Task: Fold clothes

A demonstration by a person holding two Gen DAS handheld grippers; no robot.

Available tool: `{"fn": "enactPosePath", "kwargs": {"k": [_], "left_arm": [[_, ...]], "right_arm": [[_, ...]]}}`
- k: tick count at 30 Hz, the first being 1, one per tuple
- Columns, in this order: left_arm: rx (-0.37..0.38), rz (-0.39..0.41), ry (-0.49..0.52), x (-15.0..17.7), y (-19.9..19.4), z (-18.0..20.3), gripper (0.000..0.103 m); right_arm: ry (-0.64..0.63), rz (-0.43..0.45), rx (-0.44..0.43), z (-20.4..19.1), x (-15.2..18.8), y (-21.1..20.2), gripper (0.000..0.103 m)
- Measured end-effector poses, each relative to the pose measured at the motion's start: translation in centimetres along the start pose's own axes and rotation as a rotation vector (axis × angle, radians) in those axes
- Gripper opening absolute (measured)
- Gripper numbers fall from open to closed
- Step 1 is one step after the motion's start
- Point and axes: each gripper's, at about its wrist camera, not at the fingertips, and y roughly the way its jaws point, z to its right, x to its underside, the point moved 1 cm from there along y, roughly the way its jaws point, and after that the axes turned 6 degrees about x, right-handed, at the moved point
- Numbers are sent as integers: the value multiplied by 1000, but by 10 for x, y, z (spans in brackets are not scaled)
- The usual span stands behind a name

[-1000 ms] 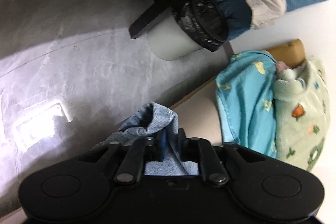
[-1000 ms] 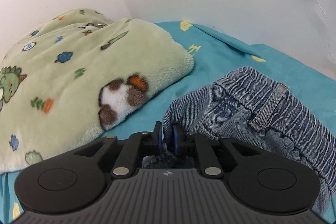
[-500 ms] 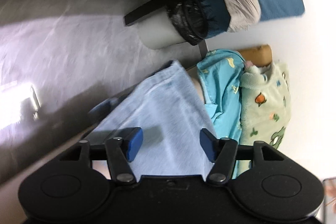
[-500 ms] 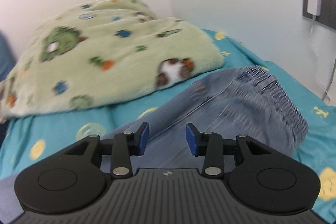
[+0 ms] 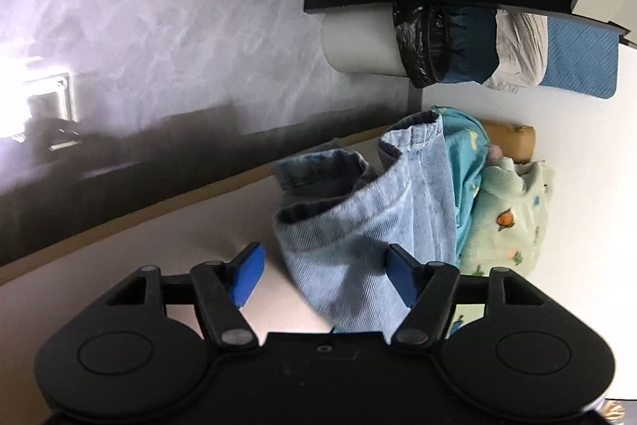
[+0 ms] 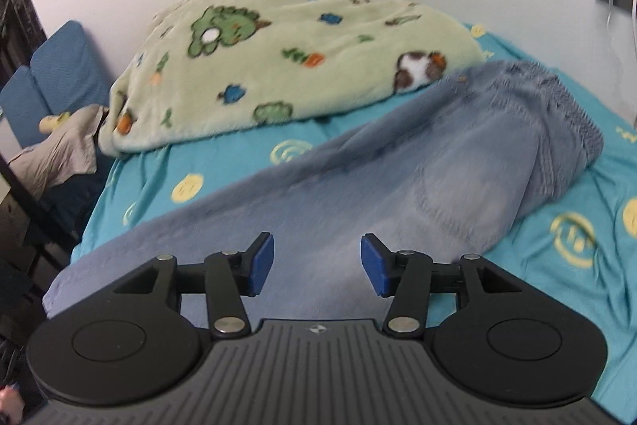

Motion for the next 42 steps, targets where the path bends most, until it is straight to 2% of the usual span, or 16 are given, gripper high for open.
{"fn": "enactPosePath", "kwargs": {"k": [8,10,12,14,15,18,21,27,32,37,42], "left_arm": [[74,20,-25,-13,33,-18,67],[77,30,4,-14,37,-13,62],[74,48,64,-14,36,-3,52],[68,63,132,-11,33,8,31],[54,69,175,-8,31,16,27],[7,95,310,1,23,44,21],[3,126,444,17,9,81,20],[18,138,695,72,-14,160,19],[-1,151,869,139,-15,212,19],[-23,161,986,208,-4,248,18],[-27,154,1057,270,13,266,18]], "right_arm": [[52,-25,-26,-7,24,2,52],[54,-25,-25,-9,28,3,52],[65,-32,-22,-8,30,6,52],[85,-38,-20,-5,31,8,52],[99,-40,-19,-3,31,8,52],[123,-37,-10,3,32,8,52],[122,-24,-1,8,32,7,52],[67,4,21,13,32,11,52],[57,-14,7,16,29,15,52],[59,-15,-7,24,24,11,52],[73,-10,-13,36,15,3,52]]}}
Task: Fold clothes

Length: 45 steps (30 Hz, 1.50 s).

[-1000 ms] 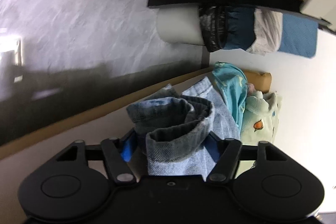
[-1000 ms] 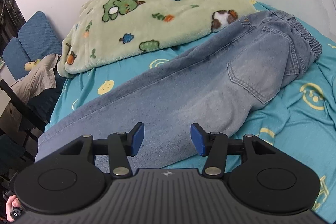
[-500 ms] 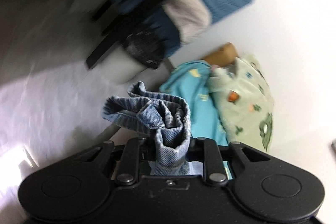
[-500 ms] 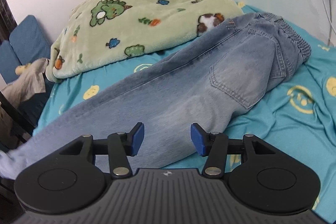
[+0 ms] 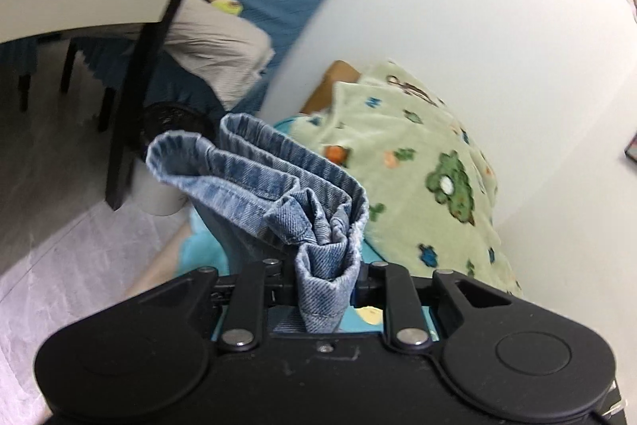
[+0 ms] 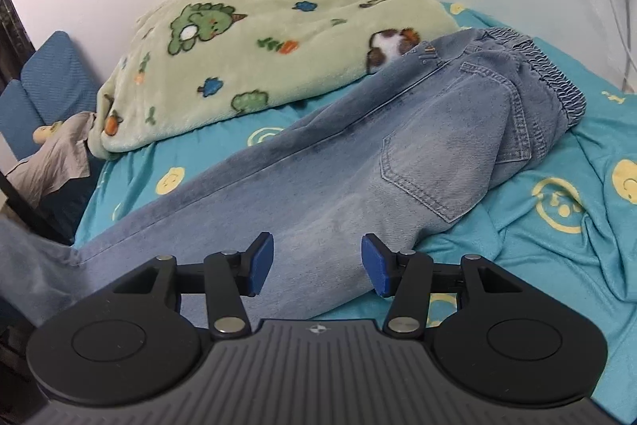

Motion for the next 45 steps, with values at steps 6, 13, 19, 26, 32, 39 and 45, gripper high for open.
{"fn": "enactPosePath", "kwargs": {"k": [6,13,19,26,32,39,45], "left_arm": [[21,-34,87,34,17,67,17],[40,-90,150,92,53,115,17],[48,-181,204,156,91,146,17],[33,-262,343,230,130,172,17],[-9,-308,481,283,147,166,20],[45,-329,586,299,140,171,40],[88,-377,576,283,106,160,55]], "right_arm": [[35,20,-41,13,-8,-12,52],[115,69,-54,42,-25,-25,52],[198,60,-68,62,-30,-18,53],[222,57,-77,76,-36,-14,54],[222,51,-88,83,-38,-11,54],[208,27,-90,85,-36,-3,55],[197,8,-114,83,-33,4,55]]}}
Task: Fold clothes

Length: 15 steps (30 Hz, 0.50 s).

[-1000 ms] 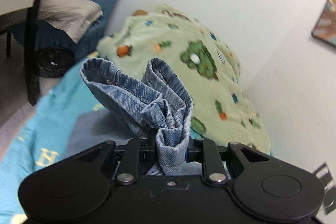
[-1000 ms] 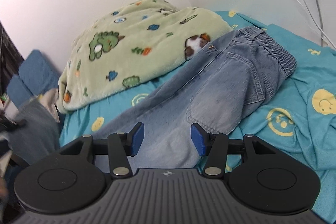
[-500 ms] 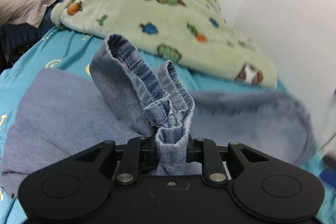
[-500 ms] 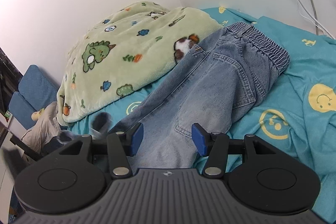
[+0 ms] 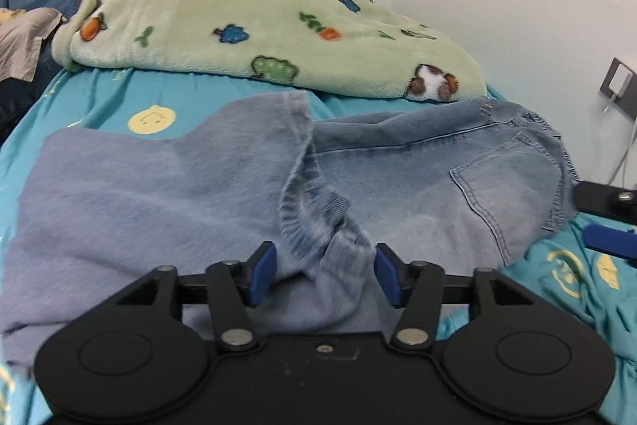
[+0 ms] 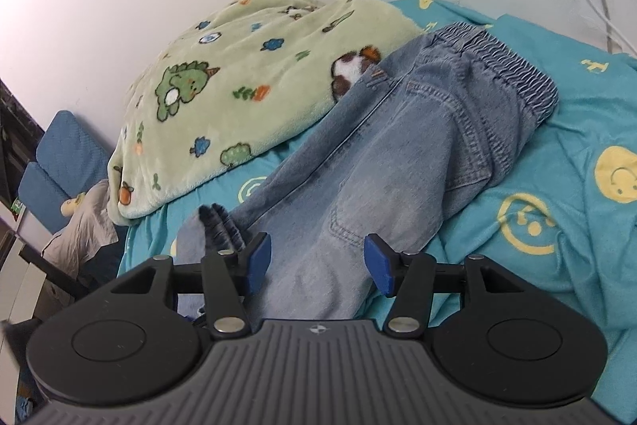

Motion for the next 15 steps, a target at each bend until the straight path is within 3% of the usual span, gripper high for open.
{"fn": "enactPosePath", "kwargs": {"k": [6,10,15], "left_arm": [[-95,21,-29,13,-54,-42,66],[-199,52,-32,22,-81,-78,74],[-257,94,-40,39,-95,-111,75]], "right_arm": [[-39,-40,-93,-21,16,15,57],[-78,-67,-186,-44,31,31,66],[-138,-70,-211,-63,47,52,68]]}}
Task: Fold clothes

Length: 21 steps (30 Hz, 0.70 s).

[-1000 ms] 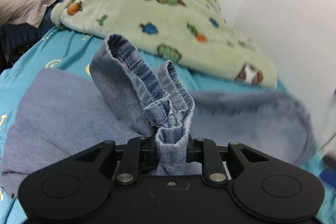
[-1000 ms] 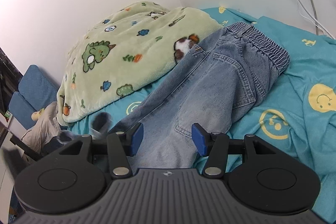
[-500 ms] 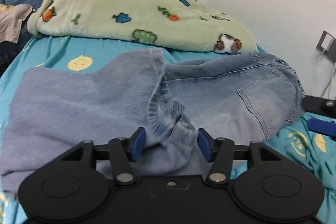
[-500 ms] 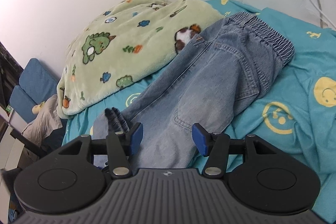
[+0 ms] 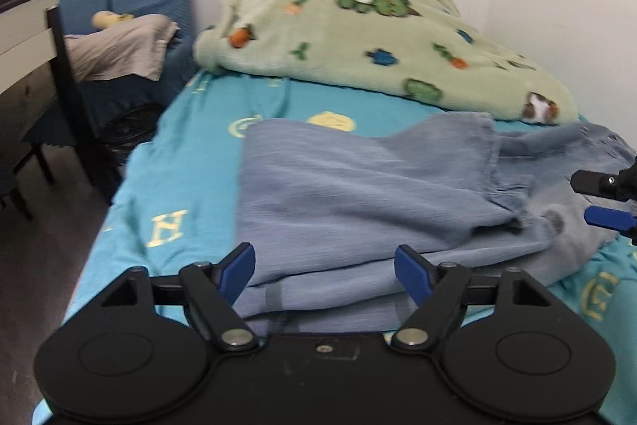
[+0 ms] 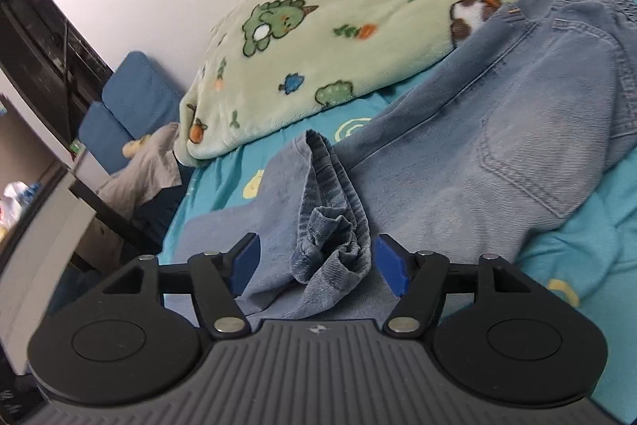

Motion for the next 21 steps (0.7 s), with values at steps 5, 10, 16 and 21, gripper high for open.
{"fn": "enactPosePath", "kwargs": {"k": [5,10,16,21], "left_arm": [[1,-31,7,14,11,-10,76],[-9,-28,14,19,23,-10,78],[-27,-52,33,27,41,-9,81],[-73,-44,59,31,54,-7,83]], "right_arm": [[54,-28,6,7,2,27,72],[121,-69,-6,14,7,57,73],[133,-70,-38,5,8,77,78],[138,-40,26,4,9,78,39]]}}
